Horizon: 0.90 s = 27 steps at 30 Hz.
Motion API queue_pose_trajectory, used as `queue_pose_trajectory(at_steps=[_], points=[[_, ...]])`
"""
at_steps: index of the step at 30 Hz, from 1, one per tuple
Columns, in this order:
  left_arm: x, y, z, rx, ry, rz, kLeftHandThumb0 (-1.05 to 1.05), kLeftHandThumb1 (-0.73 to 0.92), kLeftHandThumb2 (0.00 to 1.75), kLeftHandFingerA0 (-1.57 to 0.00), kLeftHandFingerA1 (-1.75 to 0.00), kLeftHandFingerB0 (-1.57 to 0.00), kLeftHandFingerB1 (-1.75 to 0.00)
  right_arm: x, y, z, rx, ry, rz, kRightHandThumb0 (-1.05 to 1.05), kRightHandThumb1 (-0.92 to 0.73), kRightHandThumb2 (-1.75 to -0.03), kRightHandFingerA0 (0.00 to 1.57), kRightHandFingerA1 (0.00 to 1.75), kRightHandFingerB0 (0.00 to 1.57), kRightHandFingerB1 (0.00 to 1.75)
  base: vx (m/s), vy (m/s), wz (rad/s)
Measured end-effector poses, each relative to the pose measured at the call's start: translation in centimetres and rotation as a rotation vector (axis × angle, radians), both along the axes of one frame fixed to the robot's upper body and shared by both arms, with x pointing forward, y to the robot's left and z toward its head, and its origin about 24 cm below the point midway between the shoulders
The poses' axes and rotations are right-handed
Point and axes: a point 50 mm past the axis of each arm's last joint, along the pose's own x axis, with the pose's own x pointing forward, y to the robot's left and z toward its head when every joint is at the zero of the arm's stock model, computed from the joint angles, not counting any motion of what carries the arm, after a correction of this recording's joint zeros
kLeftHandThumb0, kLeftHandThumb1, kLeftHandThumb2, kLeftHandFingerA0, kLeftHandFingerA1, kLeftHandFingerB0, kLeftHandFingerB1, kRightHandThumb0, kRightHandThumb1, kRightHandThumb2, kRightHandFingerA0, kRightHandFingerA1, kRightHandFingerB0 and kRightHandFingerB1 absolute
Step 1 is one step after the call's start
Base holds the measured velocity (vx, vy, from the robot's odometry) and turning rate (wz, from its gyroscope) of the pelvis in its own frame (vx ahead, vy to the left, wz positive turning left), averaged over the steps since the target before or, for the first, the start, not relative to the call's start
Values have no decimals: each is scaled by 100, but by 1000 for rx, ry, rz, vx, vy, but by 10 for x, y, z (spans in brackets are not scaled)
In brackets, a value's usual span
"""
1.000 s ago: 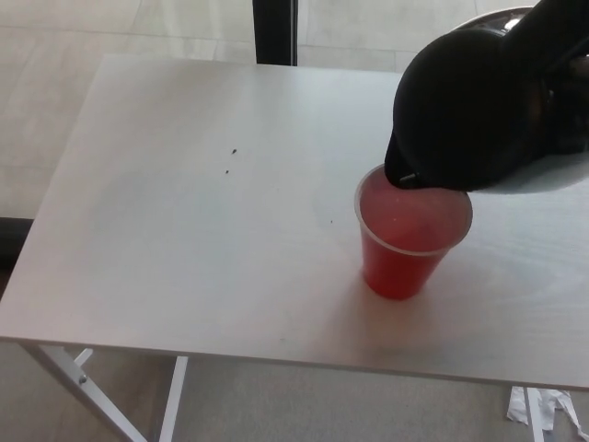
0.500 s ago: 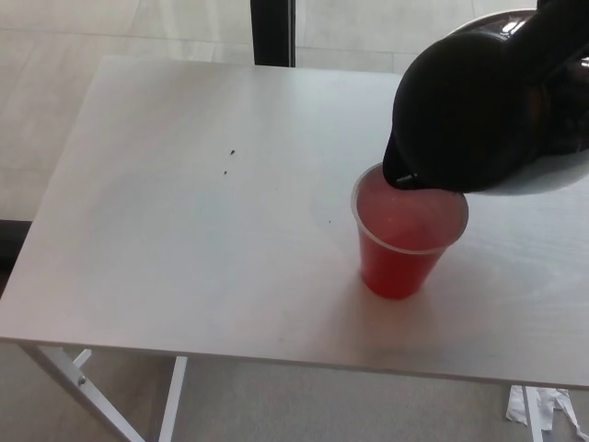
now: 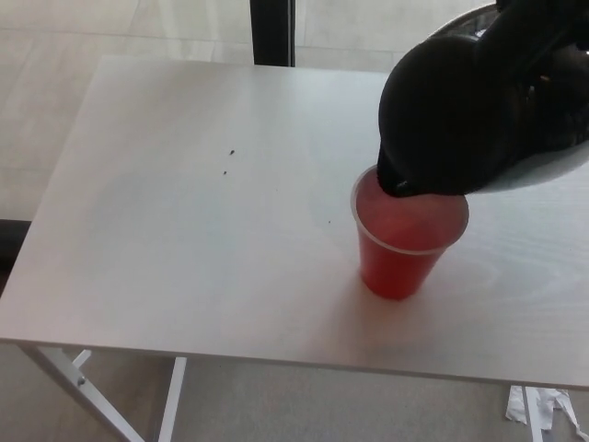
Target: The robot uses its right hand to lift up a kettle kept on the middle of the desk by its handle and tilt it into a glass kept next to it to pour out water
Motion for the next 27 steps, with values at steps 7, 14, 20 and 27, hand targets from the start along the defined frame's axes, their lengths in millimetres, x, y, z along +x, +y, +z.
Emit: queue_pose_trajectory(at_steps=[7,14,20,27], points=[[2,0,2,3,-6,-4,-105,58,125,-132,-89,-90,-129,-2,13,4,-36,-44,67,3,-45,-103,75,175,65,172,0,0,0],[4,0,5,12,-14,-8,-105,55,125,-129,-95,-85,-131,-9,27,8,-88,-89,121,-8,-49,-86,88,143,78,136,0,0,0],[4,0,5,10,-13,-8,-105,56,126,-131,-92,-83,-132,-12,34,7,-132,-129,154,-16,-52,-82,82,165,74,157,0,0,0],[4,0,6,5,-16,-7,-105,57,126,-130,-92,-85,-132,-21,50,6,-163,-197,213,-17,-38,-98,100,106,93,88,0,0,0]])
